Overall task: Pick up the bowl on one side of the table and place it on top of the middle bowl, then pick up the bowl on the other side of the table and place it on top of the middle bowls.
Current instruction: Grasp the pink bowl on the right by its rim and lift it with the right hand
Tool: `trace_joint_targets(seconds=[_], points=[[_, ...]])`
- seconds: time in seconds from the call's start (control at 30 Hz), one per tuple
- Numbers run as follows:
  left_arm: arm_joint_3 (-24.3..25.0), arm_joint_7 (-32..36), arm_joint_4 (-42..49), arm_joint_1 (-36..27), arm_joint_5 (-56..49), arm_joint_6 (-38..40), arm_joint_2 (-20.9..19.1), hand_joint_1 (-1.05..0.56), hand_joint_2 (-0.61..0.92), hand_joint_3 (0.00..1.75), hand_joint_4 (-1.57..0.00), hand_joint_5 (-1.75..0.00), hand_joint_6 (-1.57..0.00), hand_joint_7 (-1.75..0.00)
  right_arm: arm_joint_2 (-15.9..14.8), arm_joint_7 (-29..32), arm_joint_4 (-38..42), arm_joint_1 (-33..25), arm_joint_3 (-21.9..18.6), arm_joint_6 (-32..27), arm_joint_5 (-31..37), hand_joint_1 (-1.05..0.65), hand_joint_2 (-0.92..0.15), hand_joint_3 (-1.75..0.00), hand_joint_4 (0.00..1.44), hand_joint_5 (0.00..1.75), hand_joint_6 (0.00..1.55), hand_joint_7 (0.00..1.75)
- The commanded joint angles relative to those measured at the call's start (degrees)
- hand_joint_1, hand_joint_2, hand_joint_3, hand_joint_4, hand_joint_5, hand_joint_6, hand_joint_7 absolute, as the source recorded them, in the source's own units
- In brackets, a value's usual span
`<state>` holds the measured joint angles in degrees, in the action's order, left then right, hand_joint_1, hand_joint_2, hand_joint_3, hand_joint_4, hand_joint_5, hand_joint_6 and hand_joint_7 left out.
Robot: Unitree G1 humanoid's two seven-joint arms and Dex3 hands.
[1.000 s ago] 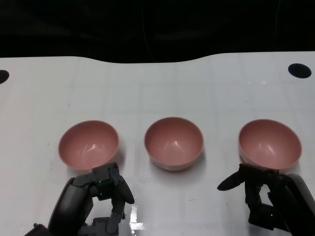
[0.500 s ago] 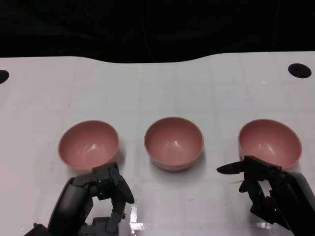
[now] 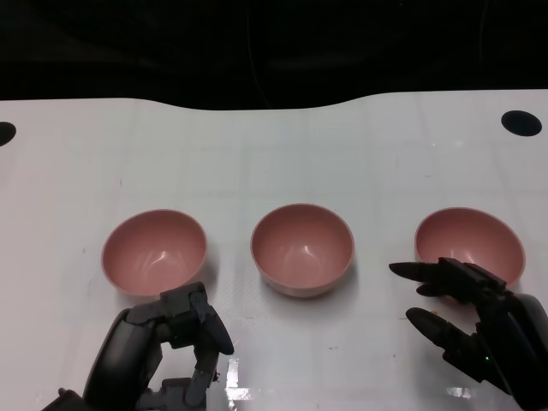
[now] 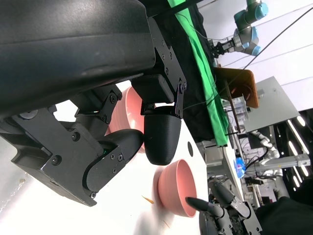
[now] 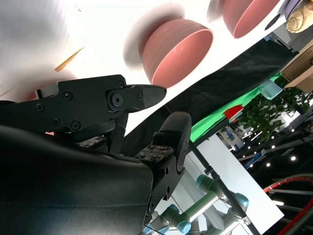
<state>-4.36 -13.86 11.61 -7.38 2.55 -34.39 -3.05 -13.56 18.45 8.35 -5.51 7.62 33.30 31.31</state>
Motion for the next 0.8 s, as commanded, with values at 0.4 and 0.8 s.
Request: trace_joint_targets(seconds=[0.4,0.8], points=[[0.4,-0.3,-0.6,-0.4,0.3,0.0,-0.8,-0.15,0.37,1.39,-0.87,-1.75,-0.81,-1.48,-1.1,0.7,-0.2,-0.2,-1.4,0.2,0.1,-0.61,-0.91,0.00,0.14,0.71,0.24,0.26],[0.4,-0.3,-1.2,-0.6,0.3,0.3,-0.8,-0.16,0.38,1.39,-0.86,-1.75,-0.80,-1.48,-1.4,3.2,-2.7,-0.3,-2.1,-4.7,6.2,-0.65,-0.89,0.00,0.00,0.75,0.19,0.14]])
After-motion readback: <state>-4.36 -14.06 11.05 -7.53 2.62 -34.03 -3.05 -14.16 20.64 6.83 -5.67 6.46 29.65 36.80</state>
